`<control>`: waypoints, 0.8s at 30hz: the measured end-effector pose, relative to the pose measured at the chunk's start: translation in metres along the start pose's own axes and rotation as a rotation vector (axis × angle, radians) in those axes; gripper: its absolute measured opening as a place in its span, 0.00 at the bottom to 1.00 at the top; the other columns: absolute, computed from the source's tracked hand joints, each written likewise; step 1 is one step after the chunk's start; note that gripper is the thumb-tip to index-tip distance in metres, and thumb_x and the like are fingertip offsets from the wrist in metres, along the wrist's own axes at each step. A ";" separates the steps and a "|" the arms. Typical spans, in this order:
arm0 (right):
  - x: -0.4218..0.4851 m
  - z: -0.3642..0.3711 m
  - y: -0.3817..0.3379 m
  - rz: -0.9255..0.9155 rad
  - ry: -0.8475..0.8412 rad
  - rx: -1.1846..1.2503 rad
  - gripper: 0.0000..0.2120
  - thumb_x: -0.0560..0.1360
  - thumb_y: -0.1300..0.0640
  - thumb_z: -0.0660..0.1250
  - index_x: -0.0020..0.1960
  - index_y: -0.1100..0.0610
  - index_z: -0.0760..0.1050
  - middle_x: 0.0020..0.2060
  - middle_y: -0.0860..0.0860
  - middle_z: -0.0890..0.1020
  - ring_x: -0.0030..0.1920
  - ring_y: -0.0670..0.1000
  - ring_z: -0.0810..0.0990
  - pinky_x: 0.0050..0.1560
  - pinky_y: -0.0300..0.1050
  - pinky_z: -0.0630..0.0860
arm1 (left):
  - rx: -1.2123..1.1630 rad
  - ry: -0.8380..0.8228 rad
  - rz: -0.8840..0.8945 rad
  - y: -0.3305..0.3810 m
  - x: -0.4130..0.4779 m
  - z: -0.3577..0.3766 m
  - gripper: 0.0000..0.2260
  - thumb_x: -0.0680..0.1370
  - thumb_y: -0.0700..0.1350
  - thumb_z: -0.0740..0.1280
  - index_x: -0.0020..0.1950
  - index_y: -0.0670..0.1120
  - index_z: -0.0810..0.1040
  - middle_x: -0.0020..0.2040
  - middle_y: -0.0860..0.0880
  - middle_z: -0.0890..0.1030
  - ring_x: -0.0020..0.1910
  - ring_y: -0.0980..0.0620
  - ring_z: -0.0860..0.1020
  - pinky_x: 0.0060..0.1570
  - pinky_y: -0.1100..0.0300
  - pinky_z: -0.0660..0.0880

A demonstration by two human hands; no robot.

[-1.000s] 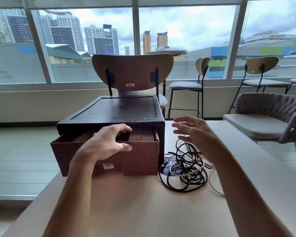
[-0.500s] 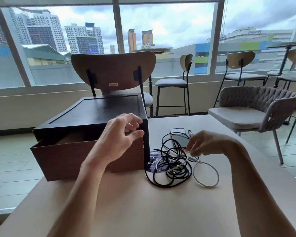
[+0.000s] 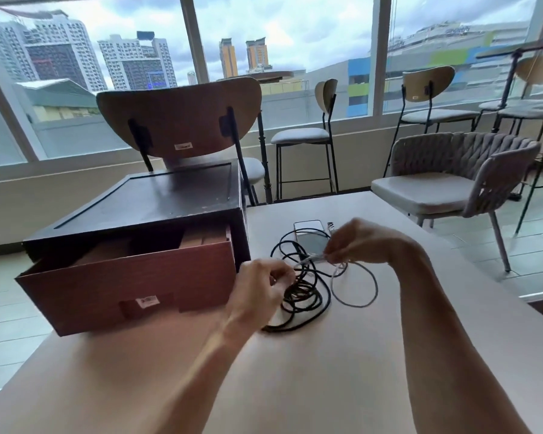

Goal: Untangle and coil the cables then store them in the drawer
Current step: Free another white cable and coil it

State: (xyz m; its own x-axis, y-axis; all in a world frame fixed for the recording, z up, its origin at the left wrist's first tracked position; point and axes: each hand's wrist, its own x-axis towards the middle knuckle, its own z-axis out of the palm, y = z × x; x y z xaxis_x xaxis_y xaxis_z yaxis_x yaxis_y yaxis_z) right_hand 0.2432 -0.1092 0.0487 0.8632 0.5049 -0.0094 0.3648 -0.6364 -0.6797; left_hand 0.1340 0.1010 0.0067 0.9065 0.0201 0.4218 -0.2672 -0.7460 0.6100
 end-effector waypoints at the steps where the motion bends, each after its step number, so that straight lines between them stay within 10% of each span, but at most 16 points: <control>1: -0.003 -0.004 0.000 -0.014 0.026 0.039 0.07 0.70 0.59 0.78 0.39 0.48 0.85 0.34 0.44 0.85 0.38 0.43 0.81 0.45 0.43 0.78 | -0.069 0.052 -0.017 0.004 0.004 -0.009 0.03 0.77 0.43 0.73 0.44 0.47 0.86 0.36 0.52 0.84 0.31 0.60 0.78 0.35 0.63 0.77; 5: -0.020 -0.018 -0.006 -0.061 0.107 0.181 0.04 0.75 0.63 0.73 0.43 0.56 0.84 0.34 0.48 0.85 0.33 0.41 0.78 0.37 0.36 0.74 | -0.297 0.094 -0.077 0.014 0.017 -0.038 0.02 0.75 0.46 0.75 0.43 0.50 0.86 0.37 0.53 0.85 0.34 0.55 0.78 0.39 0.60 0.77; 15: -0.050 -0.045 -0.030 -0.073 0.241 0.381 0.03 0.81 0.61 0.64 0.49 0.61 0.73 0.50 0.60 0.84 0.46 0.57 0.86 0.55 0.54 0.78 | -0.647 0.189 -0.053 0.045 0.040 -0.039 0.09 0.77 0.32 0.69 0.49 0.46 0.84 0.43 0.52 0.85 0.43 0.62 0.80 0.44 0.72 0.74; 24: -0.042 -0.046 -0.035 -0.114 0.529 0.675 0.02 0.81 0.64 0.64 0.50 0.62 0.74 0.42 0.56 0.82 0.38 0.52 0.84 0.50 0.48 0.81 | -0.594 0.445 0.093 0.039 0.039 -0.091 0.02 0.75 0.45 0.73 0.47 0.48 0.84 0.40 0.52 0.85 0.28 0.59 0.72 0.29 0.67 0.70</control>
State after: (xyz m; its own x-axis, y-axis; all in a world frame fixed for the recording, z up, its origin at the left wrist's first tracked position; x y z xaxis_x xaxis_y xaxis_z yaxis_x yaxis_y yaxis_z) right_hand 0.2102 -0.1348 0.1064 0.9441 0.0998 0.3142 0.3186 -0.0312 -0.9474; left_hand 0.1289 0.1335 0.1081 0.6871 0.3366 0.6438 -0.5823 -0.2748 0.7651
